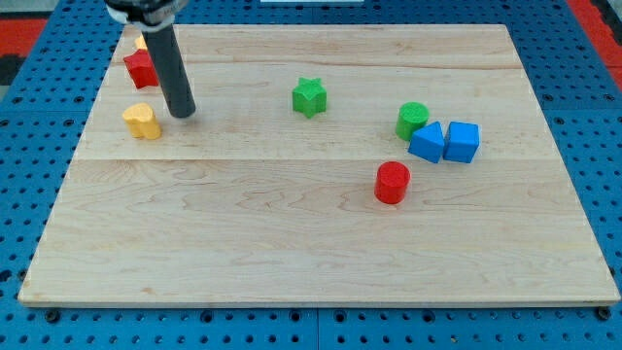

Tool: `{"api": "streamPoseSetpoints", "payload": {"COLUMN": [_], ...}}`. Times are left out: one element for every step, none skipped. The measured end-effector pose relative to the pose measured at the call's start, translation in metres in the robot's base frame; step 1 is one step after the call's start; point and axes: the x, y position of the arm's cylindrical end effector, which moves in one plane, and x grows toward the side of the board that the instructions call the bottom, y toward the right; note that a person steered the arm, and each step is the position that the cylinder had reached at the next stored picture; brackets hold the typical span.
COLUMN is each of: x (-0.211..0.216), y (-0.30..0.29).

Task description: Push the yellow heart into the red star

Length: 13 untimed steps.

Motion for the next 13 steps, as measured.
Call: {"api": "streamPoseSetpoints", "payload": {"x": [0.032,-0.003,-0.054,-0.048,-0.004,0.000,-0.044,-0.036,0.008,0.012,-0.017,-0.052,-0.058], "y": [-0.012,-0.048,-0.060,-0.060,-0.056,-0.068,-0.069,-0.071,-0.070,-0.115,-0.121,-0.121,-0.086]}}
